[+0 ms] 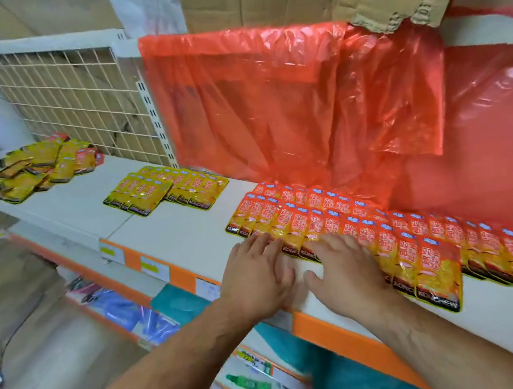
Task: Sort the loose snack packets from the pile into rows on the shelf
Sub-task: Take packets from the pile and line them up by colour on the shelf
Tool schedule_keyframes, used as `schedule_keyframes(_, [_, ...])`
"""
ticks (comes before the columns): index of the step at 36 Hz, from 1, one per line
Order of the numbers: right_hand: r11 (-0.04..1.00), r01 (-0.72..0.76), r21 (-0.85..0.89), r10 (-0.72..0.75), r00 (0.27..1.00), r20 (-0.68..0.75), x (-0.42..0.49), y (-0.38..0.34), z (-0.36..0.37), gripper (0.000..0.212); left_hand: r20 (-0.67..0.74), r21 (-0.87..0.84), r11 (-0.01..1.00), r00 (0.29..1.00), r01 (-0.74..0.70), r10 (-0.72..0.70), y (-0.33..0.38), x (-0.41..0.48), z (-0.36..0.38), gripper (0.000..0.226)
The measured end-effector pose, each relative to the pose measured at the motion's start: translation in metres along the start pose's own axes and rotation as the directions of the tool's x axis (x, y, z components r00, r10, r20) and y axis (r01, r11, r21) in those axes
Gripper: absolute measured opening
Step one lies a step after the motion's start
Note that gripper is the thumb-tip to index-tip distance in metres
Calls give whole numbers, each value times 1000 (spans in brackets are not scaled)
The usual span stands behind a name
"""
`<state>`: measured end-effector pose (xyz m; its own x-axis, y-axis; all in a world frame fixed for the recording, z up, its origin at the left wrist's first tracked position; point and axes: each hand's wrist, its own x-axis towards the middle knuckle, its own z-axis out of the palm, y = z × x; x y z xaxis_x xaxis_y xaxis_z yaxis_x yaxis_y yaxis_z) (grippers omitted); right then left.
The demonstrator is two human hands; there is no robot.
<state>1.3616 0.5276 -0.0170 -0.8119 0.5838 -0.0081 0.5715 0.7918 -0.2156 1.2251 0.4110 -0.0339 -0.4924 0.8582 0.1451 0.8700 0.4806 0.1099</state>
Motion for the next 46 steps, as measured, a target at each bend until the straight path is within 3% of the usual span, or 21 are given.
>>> schedule_keyframes(10, [995, 96, -42, -95, 995, 28, 32, -98, 11, 60, -38, -17, 995, 995, 94, -94, -96, -25, -18, 78])
schedule_keyframes(18, [990, 130, -62, -130, 992, 6, 72, -211, 31, 59, -148, -87, 990, 981, 111, -123, -220, -36, -29, 59])
schedule_keyframes(24, [984, 169, -58, -169, 986, 12, 111, -300, 47, 59, -145, -72, 990, 981, 122, -132, -309, -47, -44, 59])
schedule_keyframes(31, [963, 259, -71, -258, 966, 24, 152, -378, 63, 55, -251, -108, 979, 948, 174, -196, -389, -58, -53, 55])
schedule_keyframes(46, [897, 440, -24, -437, 895, 88, 300, -500, 101, 58, -199, -97, 921, 899, 378, -390, -545, -14, -56, 58])
